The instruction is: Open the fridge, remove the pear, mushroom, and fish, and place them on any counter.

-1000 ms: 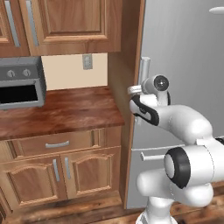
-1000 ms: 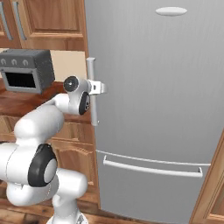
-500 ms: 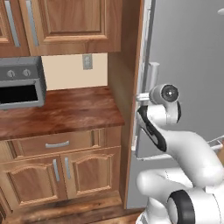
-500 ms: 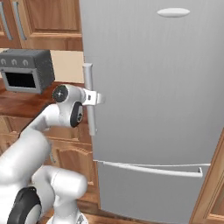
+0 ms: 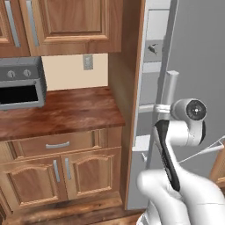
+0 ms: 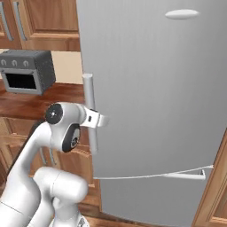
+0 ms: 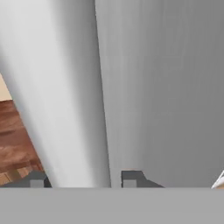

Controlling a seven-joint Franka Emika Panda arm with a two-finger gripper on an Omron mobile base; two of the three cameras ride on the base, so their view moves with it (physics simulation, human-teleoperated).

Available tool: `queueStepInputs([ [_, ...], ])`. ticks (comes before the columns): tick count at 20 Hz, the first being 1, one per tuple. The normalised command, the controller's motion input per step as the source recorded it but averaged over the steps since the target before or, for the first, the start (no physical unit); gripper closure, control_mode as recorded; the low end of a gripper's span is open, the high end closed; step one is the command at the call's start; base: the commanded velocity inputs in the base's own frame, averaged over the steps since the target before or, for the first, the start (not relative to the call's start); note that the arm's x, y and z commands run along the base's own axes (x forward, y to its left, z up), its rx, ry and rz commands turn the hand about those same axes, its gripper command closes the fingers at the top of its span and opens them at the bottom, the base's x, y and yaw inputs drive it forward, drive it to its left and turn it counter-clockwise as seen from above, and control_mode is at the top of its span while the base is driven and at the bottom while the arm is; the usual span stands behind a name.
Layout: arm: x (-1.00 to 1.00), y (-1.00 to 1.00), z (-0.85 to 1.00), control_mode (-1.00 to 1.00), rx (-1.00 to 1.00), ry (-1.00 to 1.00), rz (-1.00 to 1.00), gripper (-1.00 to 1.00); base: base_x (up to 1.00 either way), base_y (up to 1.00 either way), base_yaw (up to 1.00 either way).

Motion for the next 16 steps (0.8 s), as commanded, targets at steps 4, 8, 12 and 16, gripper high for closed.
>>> queueStepInputs([
  [4, -1.0, -0.79, -0.26, -1.0, 0.12, 0.01, -0.13, 1.0, 0.0, 0.0, 0.0],
  [8, -1.0, -0.71, -0.26, -1.0, 0.12, 0.02, -0.15, 1.0, 0.0, 0.0, 0.0],
  [12, -1.0, -0.55, -0.32, -1.0, 0.12, 0.02, -0.15, 1.0, 0.0, 0.0, 0.0],
  [16, -1.0, -0.48, -0.33, -1.0, 0.11, 0.0, -0.14, 1.0, 0.0, 0.0, 0.0],
])
